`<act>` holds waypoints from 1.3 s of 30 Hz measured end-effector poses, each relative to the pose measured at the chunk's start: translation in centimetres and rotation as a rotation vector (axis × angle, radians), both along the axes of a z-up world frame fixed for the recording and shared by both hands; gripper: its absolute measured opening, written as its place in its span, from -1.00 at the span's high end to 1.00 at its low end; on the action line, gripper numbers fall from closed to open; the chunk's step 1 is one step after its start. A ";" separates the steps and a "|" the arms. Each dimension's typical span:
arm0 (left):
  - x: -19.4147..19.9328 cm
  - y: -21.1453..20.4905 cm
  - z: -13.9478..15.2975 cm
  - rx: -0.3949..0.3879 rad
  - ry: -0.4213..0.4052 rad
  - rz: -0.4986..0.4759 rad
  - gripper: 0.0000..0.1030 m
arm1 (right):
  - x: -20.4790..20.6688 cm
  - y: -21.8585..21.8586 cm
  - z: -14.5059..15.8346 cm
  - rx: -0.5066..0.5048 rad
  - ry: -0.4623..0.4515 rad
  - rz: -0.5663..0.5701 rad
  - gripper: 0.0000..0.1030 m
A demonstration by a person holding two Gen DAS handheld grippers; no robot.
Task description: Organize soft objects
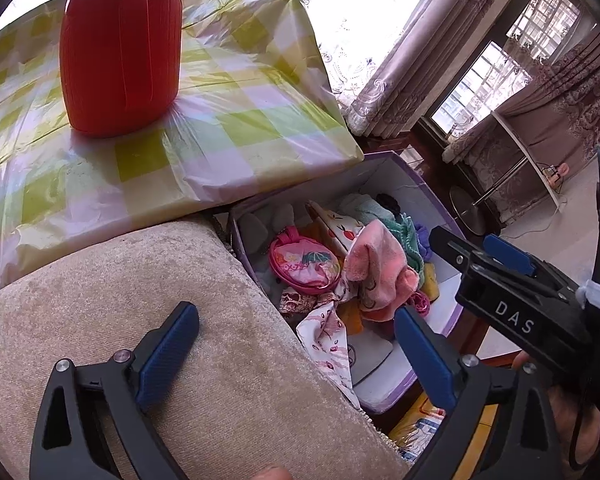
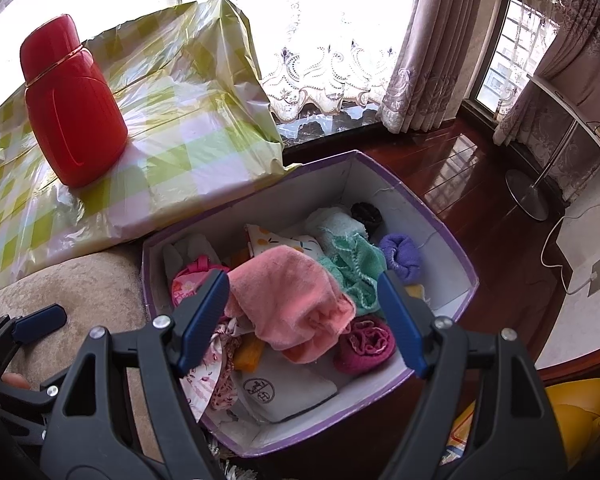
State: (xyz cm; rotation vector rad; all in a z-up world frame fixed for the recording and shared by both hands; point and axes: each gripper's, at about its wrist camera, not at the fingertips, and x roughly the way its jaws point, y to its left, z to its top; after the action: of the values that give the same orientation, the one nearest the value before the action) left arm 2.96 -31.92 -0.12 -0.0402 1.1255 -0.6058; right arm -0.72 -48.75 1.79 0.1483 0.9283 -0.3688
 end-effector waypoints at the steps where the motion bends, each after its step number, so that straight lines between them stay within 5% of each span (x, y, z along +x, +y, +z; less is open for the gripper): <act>1: 0.0 -0.1 0.0 0.002 -0.001 -0.002 -0.97 | 0.0 0.0 0.0 0.001 0.000 0.000 -0.53; 39: 0.0 -0.4 -0.1 0.012 -0.018 -0.003 -1.00 | -0.6 -0.8 -0.5 0.014 0.006 -0.010 -0.54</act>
State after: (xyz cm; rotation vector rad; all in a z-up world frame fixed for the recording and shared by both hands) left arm 2.98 -32.32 -0.23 -0.0229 1.1119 -0.6006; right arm -1.35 -49.51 1.25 0.1650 0.9361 -0.3716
